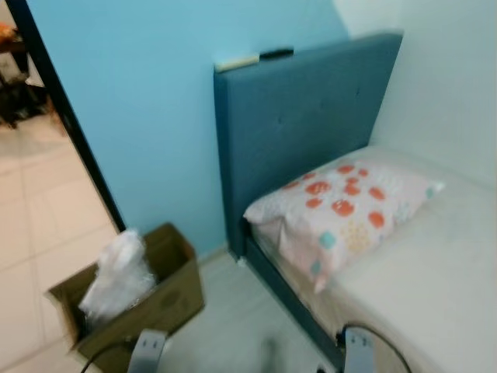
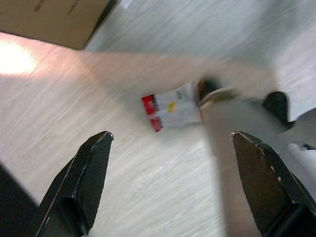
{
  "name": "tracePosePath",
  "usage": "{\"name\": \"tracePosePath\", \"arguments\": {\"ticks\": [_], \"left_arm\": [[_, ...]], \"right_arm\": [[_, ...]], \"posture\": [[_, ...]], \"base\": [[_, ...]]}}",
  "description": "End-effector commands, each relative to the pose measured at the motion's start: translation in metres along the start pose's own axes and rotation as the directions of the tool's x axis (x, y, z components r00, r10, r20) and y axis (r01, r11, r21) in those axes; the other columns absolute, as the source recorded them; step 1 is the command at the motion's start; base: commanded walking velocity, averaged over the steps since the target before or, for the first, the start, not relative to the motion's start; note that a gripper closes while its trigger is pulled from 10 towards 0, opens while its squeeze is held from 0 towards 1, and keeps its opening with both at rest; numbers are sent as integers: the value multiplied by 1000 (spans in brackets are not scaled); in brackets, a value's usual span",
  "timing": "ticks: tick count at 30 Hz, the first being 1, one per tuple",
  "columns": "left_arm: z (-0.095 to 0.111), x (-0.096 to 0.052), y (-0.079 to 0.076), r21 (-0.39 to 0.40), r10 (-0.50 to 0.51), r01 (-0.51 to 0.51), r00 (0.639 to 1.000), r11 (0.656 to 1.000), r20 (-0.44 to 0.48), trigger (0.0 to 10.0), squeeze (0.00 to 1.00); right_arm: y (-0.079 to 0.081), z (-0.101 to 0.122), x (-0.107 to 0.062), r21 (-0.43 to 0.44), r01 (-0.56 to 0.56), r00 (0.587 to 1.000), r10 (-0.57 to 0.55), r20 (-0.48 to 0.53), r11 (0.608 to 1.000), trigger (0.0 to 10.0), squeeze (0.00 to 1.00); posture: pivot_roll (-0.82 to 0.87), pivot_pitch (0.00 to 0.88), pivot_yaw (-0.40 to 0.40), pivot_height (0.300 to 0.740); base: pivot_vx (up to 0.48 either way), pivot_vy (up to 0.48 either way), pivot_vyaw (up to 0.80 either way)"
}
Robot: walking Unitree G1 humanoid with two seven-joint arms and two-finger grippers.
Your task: Clean up the room
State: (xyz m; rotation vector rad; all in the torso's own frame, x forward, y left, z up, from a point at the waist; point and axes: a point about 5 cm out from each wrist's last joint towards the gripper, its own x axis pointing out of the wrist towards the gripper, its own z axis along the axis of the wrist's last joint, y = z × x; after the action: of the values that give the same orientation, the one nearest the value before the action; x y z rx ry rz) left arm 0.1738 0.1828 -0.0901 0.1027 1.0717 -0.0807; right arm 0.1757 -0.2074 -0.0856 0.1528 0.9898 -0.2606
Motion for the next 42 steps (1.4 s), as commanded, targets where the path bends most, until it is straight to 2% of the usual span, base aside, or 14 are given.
{"name": "tracePosePath", "arguments": {"ticks": [1, 8, 11, 25, 42], "left_arm": [[0, 0, 1, 5, 2, -2, 1000, 1000, 1, 10000, 0], [1, 0, 0, -10, -31, 32, 999, 999, 9, 10000, 0], [1, 0, 0, 12, -43, 43, 999, 999, -5, 10000, 0], [-3, -1, 1, 20, -50, 50, 999, 999, -21, 10000, 0], [-6, -1, 1, 10, -58, 58, 998, 998, -27, 10000, 0]], "right_arm": [[3, 0, 0, 11, -7, 1000, 7, 11, 1000, 10000, 0], [4, 6, 1, 4, -10, 999, 10, 32, 1000, 10000, 0], [4, 8, 1, 2, -12, 999, 12, 35, 1000, 10000, 0], [4, 19, 1, 7, 0, 997, -1, 82, 1000, 10000, 0], [4, 55, 2, 41, 16, 981, -24, 192, 999, 10000, 0]], "posture": [[18, 0, -6, 715], [17, 0, -6, 715], [19, 0, -8, 715], [20, 0, -5, 715], [22, 0, -5, 715]], "base": [[-439, 0, 0], [-164, 0, 0], [0, -360, 0], [0, -466, 0], [0, -477, 0]]}}
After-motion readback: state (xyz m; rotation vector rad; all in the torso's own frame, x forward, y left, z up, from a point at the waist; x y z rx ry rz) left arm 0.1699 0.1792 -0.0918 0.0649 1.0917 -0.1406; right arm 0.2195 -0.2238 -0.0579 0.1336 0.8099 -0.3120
